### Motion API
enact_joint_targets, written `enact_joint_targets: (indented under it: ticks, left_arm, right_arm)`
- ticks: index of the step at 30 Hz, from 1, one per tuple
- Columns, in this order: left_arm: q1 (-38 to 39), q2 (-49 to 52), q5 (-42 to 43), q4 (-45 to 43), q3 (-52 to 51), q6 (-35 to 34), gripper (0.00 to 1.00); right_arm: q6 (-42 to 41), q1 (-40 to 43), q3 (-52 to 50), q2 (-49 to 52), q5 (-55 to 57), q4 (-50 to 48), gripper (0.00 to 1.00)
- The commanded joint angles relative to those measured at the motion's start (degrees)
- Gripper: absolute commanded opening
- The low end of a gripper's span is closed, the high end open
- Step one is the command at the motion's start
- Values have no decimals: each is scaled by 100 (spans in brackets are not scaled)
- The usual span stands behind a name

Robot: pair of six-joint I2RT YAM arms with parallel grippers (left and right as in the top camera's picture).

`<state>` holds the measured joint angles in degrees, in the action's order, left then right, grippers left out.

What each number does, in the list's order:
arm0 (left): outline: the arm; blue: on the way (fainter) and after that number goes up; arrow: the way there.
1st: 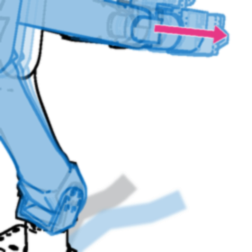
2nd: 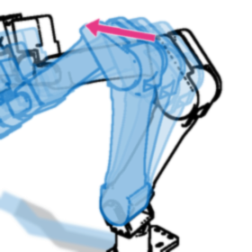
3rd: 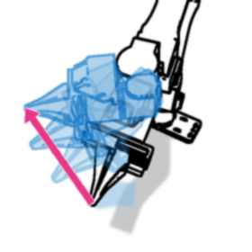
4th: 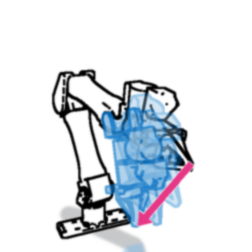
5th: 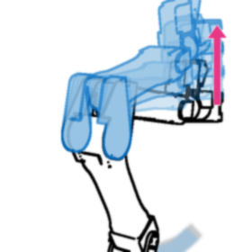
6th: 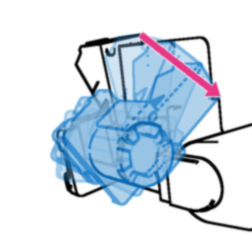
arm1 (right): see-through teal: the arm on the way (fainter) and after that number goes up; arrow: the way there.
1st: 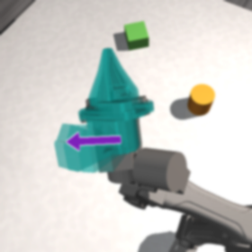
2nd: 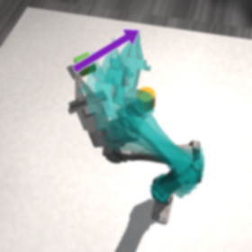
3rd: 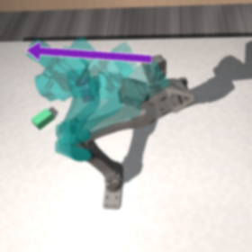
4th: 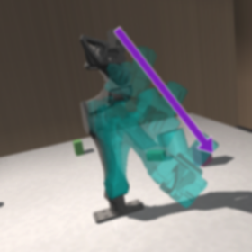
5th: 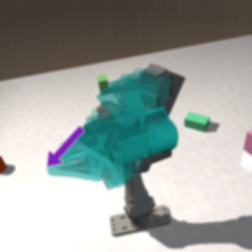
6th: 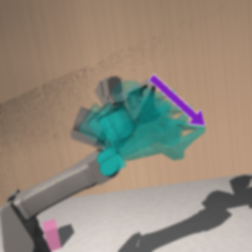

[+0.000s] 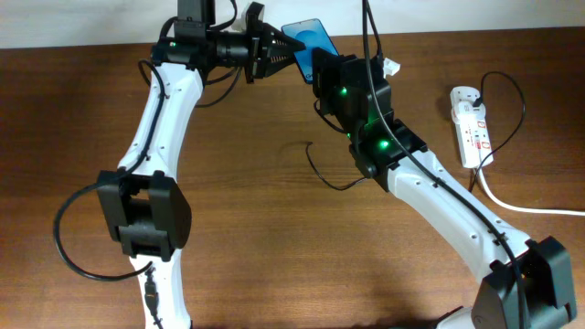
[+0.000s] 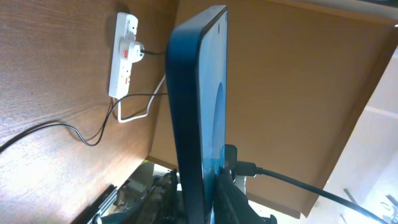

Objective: Plug charger to phone and switch on socket
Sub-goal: 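Open the right gripper and pull it away from the phone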

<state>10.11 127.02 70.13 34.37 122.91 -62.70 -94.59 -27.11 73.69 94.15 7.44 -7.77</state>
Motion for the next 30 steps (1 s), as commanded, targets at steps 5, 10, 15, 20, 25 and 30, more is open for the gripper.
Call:
enact_joint_targets:
  ticks: [5, 10, 15, 20, 25, 30]
  left_arm:
    - [179, -61, -188, -52, 70, -269, 16]
    - [190, -61, -315, -205, 68, -396, 17]
    - [258, -61, -380, -245, 70, -396, 18]
    - [275, -61, -400, -243, 70, -393, 0]
    - [144, -61, -472, -240, 68, 59, 0]
    - [-157, -59, -835, 282, 66, 1257, 0]
  right_arm:
    - [-42, -144, 96, -74, -197, -210, 4]
    - [-42, -214, 96, -74, -291, -210, 4]
    - [-42, -289, 96, -74, -289, -219, 4]
    - [-39, -293, 96, -74, -291, -186, 4]
    - [568, -140, 94, -76, -291, 330, 42]
    - [3178, 422, 96, -326, -667, 645, 91]
